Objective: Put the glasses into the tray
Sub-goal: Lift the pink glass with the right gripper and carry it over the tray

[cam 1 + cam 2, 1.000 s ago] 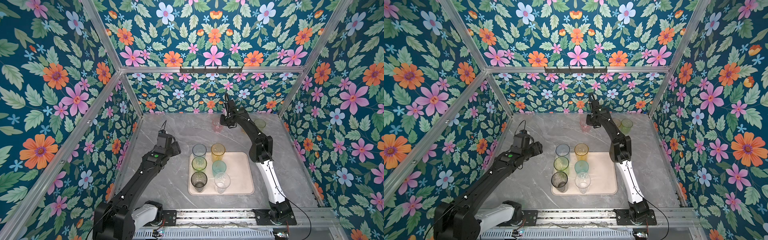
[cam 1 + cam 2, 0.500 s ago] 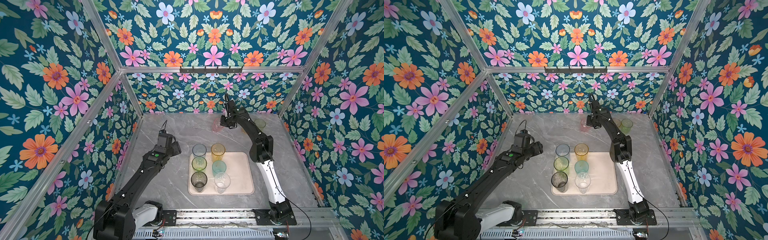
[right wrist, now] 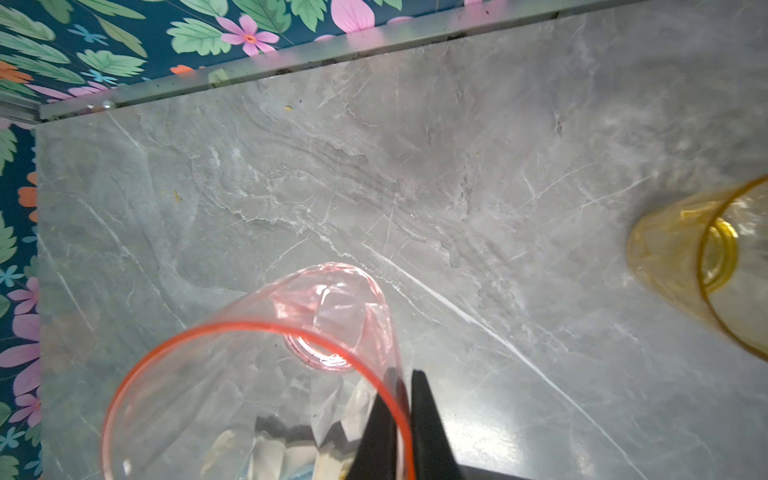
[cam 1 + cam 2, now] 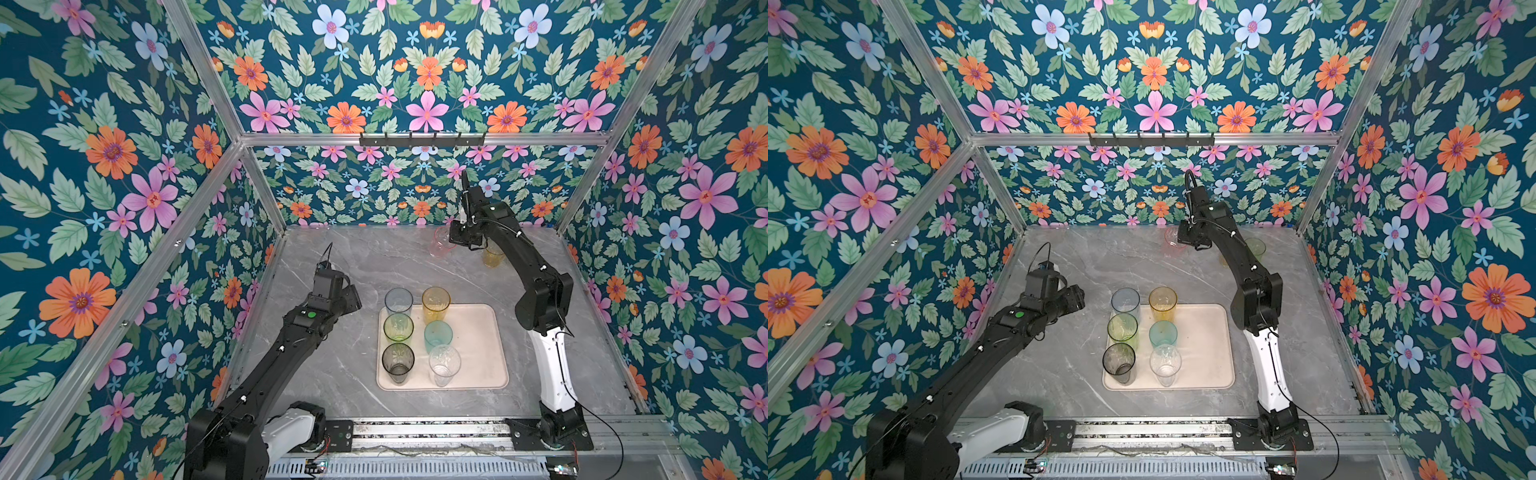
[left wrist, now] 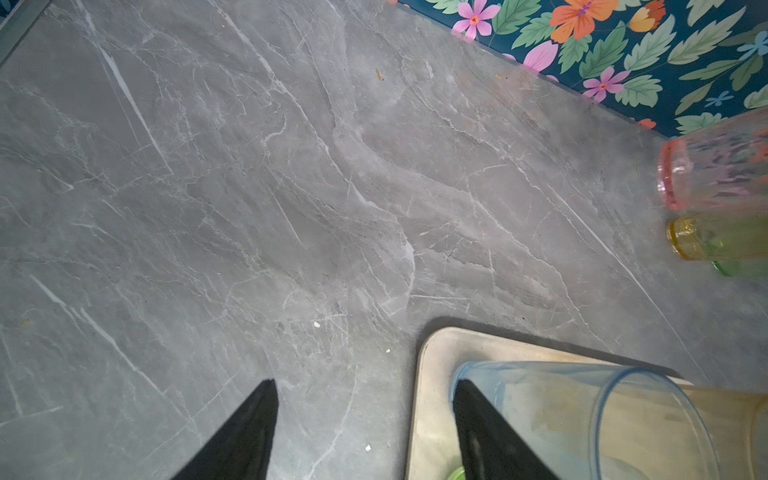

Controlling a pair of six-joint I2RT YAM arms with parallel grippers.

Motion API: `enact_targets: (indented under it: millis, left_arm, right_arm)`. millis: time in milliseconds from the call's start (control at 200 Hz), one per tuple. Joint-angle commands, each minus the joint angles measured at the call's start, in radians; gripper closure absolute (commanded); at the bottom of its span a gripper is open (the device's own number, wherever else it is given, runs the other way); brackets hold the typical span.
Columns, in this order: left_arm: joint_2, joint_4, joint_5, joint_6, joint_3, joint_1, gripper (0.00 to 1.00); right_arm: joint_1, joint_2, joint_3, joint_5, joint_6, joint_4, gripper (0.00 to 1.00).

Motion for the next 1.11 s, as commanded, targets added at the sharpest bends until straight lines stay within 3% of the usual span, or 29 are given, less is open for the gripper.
enact_targets:
  millis: [0, 460, 865, 1100]
  left_arm:
    - [-0.008, 0.025, -0.002, 0.009, -0.010, 0.001, 0.30]
    - [-0.011, 0.068, 0.004, 0.014, -0.013, 0.001, 0.30]
    - [0.035, 0.076, 0.016, 0.030, 0.015, 0.001, 0.30]
    - [0.043, 0.077, 0.019, 0.031, 0.021, 0.001, 0.30]
  right_arm:
    - [-0.001, -0.059, -0.033, -0.012, -0.022, -0.038, 1.00]
    - [0.002, -0.441, -0.449, -0.045, -0.027, 0.035, 1.00]
    - [0.027, -0.729, -0.806, 0.018, -0.015, 0.099, 1.00]
    - [0.067, -0.833, -0.936, 0.063, -0.004, 0.103, 1.00]
